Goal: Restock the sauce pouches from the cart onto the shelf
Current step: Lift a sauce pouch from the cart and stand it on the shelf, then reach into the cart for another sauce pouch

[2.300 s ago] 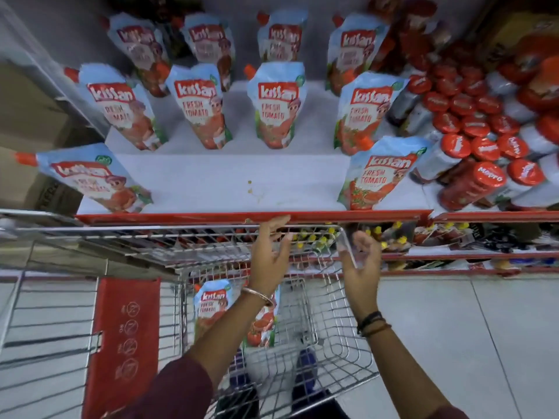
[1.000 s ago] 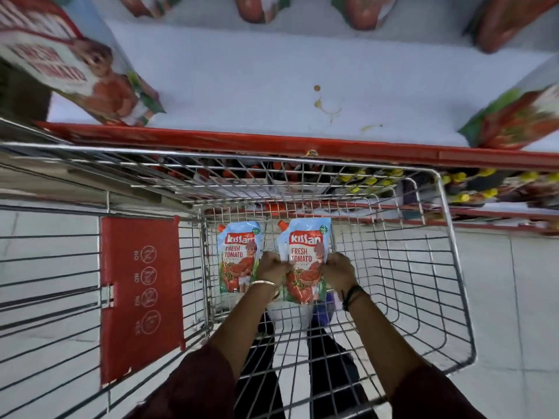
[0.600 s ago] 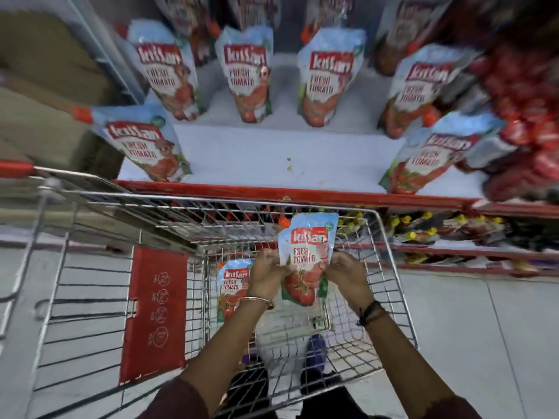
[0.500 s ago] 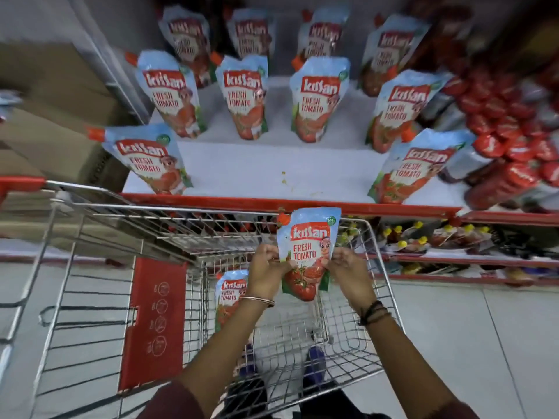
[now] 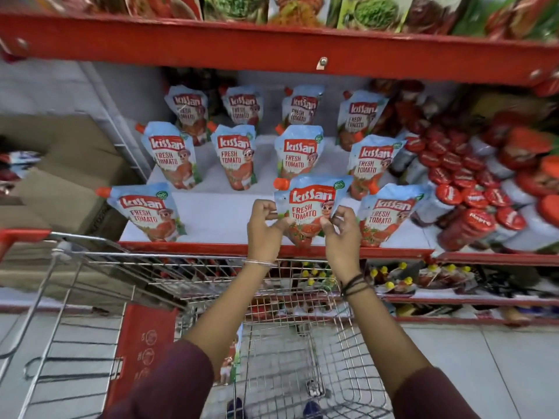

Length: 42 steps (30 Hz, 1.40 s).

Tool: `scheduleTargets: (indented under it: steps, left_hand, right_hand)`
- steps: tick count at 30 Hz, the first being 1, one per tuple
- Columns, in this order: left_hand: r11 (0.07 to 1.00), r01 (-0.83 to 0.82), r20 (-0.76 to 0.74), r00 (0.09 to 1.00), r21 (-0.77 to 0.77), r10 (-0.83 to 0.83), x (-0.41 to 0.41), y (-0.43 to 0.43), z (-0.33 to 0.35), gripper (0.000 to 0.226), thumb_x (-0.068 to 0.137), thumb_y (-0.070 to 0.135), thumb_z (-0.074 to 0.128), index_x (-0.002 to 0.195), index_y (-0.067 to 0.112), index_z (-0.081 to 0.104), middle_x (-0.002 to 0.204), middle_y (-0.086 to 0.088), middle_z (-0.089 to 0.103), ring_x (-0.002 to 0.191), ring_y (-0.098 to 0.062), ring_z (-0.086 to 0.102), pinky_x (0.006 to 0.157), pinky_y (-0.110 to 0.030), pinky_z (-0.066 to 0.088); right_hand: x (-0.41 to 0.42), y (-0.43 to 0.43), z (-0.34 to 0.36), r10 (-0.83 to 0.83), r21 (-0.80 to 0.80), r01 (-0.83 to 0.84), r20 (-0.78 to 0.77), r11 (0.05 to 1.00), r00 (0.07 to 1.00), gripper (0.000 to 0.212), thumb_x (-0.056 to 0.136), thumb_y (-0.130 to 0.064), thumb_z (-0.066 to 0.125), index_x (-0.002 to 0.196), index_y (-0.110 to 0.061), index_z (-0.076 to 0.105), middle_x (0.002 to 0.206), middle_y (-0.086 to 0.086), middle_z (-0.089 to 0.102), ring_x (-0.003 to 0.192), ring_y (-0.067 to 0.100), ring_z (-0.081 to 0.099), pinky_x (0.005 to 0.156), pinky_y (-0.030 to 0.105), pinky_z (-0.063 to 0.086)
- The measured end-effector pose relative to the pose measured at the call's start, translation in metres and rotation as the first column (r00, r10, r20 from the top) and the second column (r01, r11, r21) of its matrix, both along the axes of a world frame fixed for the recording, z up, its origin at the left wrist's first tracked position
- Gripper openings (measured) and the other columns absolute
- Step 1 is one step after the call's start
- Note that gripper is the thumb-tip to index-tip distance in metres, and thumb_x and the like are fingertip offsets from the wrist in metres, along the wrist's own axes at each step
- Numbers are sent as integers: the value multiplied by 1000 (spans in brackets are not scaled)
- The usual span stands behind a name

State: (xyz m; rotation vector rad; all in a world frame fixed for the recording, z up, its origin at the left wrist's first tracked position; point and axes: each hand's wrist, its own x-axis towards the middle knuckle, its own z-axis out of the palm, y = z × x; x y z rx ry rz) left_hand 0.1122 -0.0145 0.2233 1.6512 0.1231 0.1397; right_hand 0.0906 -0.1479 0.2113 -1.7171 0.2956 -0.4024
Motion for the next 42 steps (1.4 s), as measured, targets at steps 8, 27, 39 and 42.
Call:
scheduleTargets:
  steps: [8,27,39,42]
  left_hand:
    - [1000,25,-10,1000,12,-25,41,1,-31,40,70,1,67,70,31,41,83,-9,56,80,-26,56,75,-49,49]
    - [978,207,-57,977,-5,-207,17,6,-48,32,80,2,61,103,16,45,111,-4,57,107,-19,55,99,-42,46]
    - [974,57,-50,998,220,-47,-84,95,-107,23,85,24,52,107,19,52,102,7,59,97,7,56,82,-9,47]
    - [962,46,-233,972,270,19,-102,137,-167,33,82,37,49,108,17,51,99,2,59,93,-5,57,82,-32,51]
  right_hand:
    - [34,-6,-38,64,-11,-64,9,998,998,13,89,-3,53,91,-13,45,94,9,59,97,23,60,69,12,50]
    - [6,-7,-46,168,-30,-171,-79,985,983,29,89,-12,57,115,-7,47,114,1,58,112,17,54,104,38,44]
    - [-93,51,-94,137,-18,-149,-292,989,946,50,89,-21,59,134,-17,37,132,1,42,118,14,43,98,25,38]
    - [-105,83,-138,237,66,-232,-435,970,868,34,90,-16,59,116,-30,42,125,6,48,115,22,49,94,35,45]
